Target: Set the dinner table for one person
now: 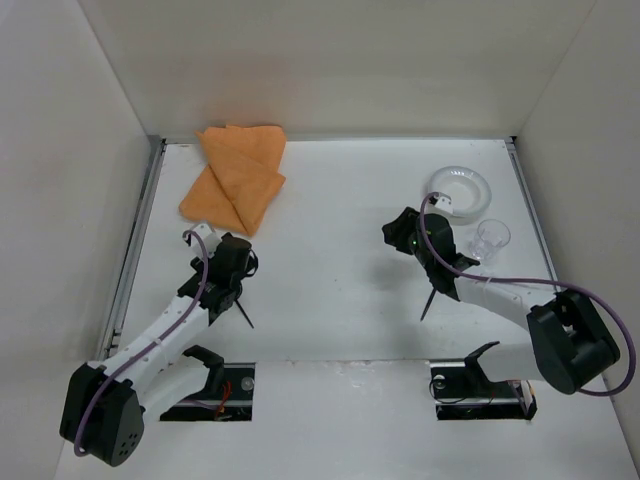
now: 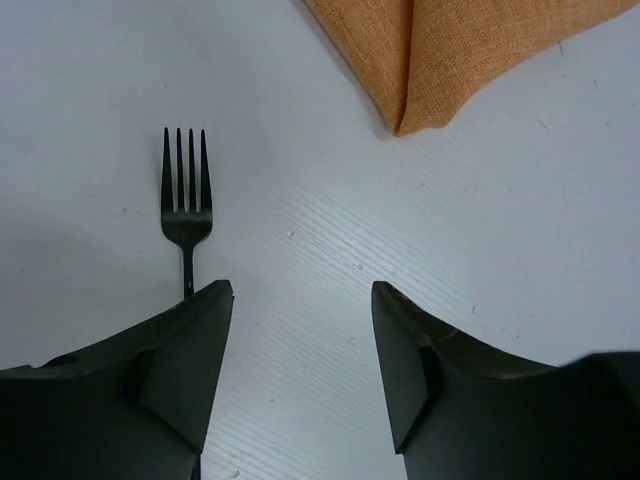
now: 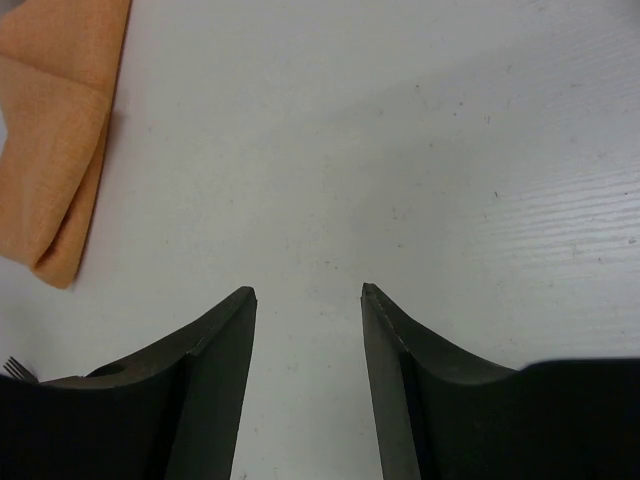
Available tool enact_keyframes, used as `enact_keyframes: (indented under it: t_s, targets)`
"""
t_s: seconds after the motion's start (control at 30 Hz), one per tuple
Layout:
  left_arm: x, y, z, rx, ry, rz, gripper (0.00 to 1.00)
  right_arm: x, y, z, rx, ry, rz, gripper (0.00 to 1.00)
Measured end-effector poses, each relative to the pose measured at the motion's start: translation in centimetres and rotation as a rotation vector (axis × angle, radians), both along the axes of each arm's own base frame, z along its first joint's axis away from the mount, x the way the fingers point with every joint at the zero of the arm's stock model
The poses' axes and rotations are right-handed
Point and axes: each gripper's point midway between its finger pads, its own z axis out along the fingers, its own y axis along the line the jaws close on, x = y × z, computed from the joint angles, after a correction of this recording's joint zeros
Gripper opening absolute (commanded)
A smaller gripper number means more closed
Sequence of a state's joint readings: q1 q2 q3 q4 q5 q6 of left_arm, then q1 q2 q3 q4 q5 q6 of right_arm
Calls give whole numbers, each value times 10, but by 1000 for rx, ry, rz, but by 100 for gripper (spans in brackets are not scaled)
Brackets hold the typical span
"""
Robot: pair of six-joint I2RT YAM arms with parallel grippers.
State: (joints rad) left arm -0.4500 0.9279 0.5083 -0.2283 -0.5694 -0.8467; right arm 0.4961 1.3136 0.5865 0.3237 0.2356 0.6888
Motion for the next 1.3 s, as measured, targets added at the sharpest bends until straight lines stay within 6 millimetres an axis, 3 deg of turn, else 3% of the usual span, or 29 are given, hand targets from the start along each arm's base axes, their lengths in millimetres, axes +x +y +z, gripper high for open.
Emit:
enact_keyframes:
  t_s: [0.3,0.33,0.47,0.57,0.73,0.93,1.17,1.3]
  targets:
    - [15,5,15,-53,-81,38,58,0,1,-3,-4,9,4,51]
    - [18,4,17,-61,-94,44,58,0,1,-4,-4,9,5,48]
    - [34,4,14,-66,-103,65,60,-1,2,-4,-8,9,14,8]
    - [53,9,12,-57,-90,99,62,-1,4,-3,-2,11,21,4]
    - [99,17,30,-87,-144,158,60,0,6,-5,-7,15,27,3]
    - [164,33,49,-154,-222,195,42,-2,11,-6,-16,18,48,10]
    - [220,34,24,-152,-187,179,35,-2,15,-7,-25,19,62,34]
    - [244,34,0,-132,-145,160,28,-2,15,-9,-28,22,66,39]
